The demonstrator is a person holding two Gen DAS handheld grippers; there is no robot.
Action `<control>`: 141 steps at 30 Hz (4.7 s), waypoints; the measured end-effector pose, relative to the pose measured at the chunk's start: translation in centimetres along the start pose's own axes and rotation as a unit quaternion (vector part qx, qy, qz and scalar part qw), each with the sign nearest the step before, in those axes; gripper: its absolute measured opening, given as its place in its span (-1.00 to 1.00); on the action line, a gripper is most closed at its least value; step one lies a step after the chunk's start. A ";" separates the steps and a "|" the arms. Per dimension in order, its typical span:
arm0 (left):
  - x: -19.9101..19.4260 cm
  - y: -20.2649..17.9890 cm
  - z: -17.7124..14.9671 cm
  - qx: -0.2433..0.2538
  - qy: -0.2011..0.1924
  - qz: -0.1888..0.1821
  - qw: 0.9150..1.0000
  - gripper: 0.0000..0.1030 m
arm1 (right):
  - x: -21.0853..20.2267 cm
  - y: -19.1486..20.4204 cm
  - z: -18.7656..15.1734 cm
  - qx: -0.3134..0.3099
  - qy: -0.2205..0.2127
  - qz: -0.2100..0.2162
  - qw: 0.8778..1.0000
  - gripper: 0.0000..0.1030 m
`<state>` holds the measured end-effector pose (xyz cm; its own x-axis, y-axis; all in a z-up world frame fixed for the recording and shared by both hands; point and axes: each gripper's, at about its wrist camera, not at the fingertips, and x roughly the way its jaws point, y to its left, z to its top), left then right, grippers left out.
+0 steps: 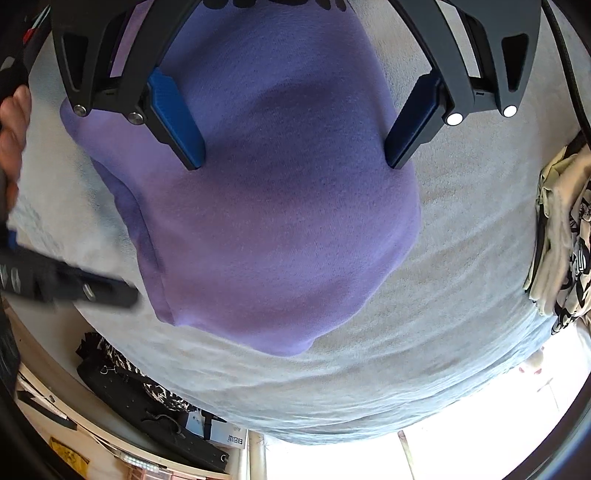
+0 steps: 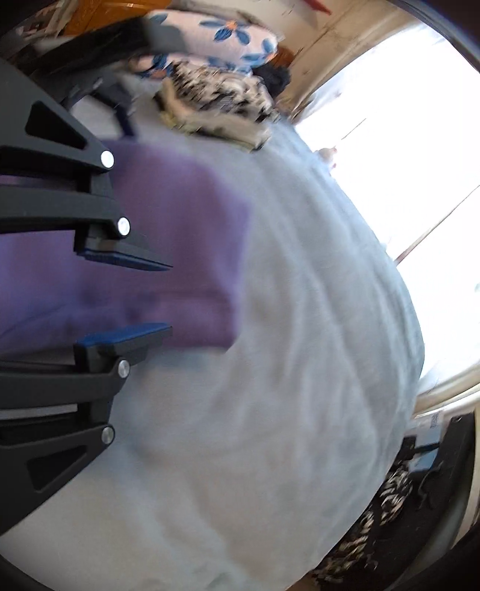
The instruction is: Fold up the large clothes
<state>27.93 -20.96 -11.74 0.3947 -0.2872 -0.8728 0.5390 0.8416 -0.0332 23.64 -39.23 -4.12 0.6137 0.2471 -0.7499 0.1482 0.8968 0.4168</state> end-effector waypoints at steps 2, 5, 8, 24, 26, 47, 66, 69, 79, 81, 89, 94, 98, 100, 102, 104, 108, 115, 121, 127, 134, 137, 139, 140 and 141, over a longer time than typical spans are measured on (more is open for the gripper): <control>0.0 0.1 0.2 0.001 0.004 -0.002 1.000 0.87 | 1.9 0.9 0.7 -0.004 0.013 -0.005 1.000 -0.44; -1.2 0.8 0.8 0.000 -0.004 -0.008 1.000 0.85 | 5.2 0.6 0.8 -0.004 0.052 -0.034 0.998 -0.44; -3.2 2.1 1.8 -0.007 -0.040 0.003 0.999 0.85 | 5.6 0.9 0.6 -0.006 0.054 -0.031 0.998 -0.44; 0.7 6.0 3.4 -0.095 0.004 0.013 0.995 0.62 | 8.5 0.1 0.1 -0.041 0.094 -0.082 0.991 -0.44; 0.1 5.9 3.3 -0.091 0.002 0.018 0.996 0.62 | 7.6 -0.1 0.2 -0.028 0.094 -0.069 0.993 -0.43; -7.9 0.7 -9.8 -0.017 -0.010 -0.008 1.000 0.62 | -3.3 0.9 -13.5 -0.116 0.104 -0.088 0.984 -0.43; -7.4 0.6 -12.4 -0.051 -0.026 0.018 0.998 0.81 | -3.6 -0.6 -14.8 -0.065 0.080 -0.101 0.990 0.17; -7.9 0.5 -12.4 -0.056 -0.017 0.023 0.998 0.81 | -4.5 -0.3 -14.6 -0.063 0.076 -0.091 0.991 0.17; -9.8 -0.1 -13.2 -0.066 0.002 0.034 0.997 0.81 | -7.5 1.7 -14.6 -0.071 0.073 -0.042 0.994 0.17; -10.3 0.0 -13.4 -0.073 0.003 0.024 0.997 0.81 | -8.0 1.9 -14.6 -0.066 0.078 -0.035 0.994 0.18; -12.8 1.2 -13.6 -0.100 -0.005 -0.018 0.995 0.81 | -9.8 2.7 -13.8 -0.066 0.085 -0.012 0.994 0.36; -13.3 2.2 -13.0 -0.113 0.000 -0.038 0.993 0.81 | -10.8 3.3 -12.5 -0.063 0.089 0.012 0.994 0.53; -12.6 2.9 -12.2 -0.124 0.020 -0.065 0.990 0.81 | -11.0 3.8 -11.1 -0.072 0.089 0.013 0.993 0.59; -12.2 3.2 -11.8 -0.127 0.025 -0.081 0.988 0.81 | -10.8 4.0 -10.5 -0.075 0.092 0.013 0.993 0.63; -11.6 3.6 -11.2 -0.131 0.029 -0.096 0.986 0.81 | -10.1 4.0 -9.7 -0.076 0.098 0.015 0.992 0.64; -10.9 3.9 -10.6 -0.136 0.031 -0.107 0.984 0.81 | -9.2 3.7 -9.0 -0.074 0.108 0.014 0.991 0.65; -8.9 4.8 -9.5 -0.152 0.037 -0.132 0.979 0.81 | -6.5 2.5 -7.6 -0.061 0.127 0.017 0.990 0.65; -4.5 6.1 -8.4 -0.175 0.057 -0.166 0.969 0.81 | -1.1 -0.8 -6.9 -0.019 0.167 0.040 0.985 0.65; -1.6 6.8 -8.2 -0.188 0.067 -0.198 0.960 0.83 | 2.2 -3.1 -6.9 0.007 0.186 0.073 0.980 0.88; 0.1 6.7 -7.8 -0.183 0.062 -0.227 0.954 0.99 | 4.2 -4.2 -7.2 0.016 0.197 0.126 0.972 0.96; 1.9 6.2 -8.0 -0.183 0.053 -0.256 0.948 0.99 | 6.9 -5.0 -7.2 0.033 0.215 0.188 0.958 0.99; 2.4 6.5 -8.3 -0.183 0.048 -0.268 0.945 0.99 | 8.0 -5.6 -7.3 0.047 0.227 0.209 0.950 1.00; 2.9 6.5 -8.5 -0.187 0.046 -0.278 0.941 0.99 | 8.7 -6.0 -7.3 0.054 0.238 0.215 0.945 1.00; 3.2 6.5 -8.6 -0.190 0.045 -0.285 0.938 0.99 | 8.8 -6.0 -7.4 0.053 0.239 0.217 0.945 1.00; 3.5 6.3 -8.5 -0.192 0.045 -0.290 0.936 0.99 | 8.7 -6.0 -7.4 0.050 0.239 0.216 0.945 1.00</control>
<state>26.34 -12.76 -19.15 0.0440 -0.7219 -0.6906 0.3290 0.6632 -0.6723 22.35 -39.80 -16.92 0.2165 0.7416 -0.6349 0.0518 0.6407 0.7660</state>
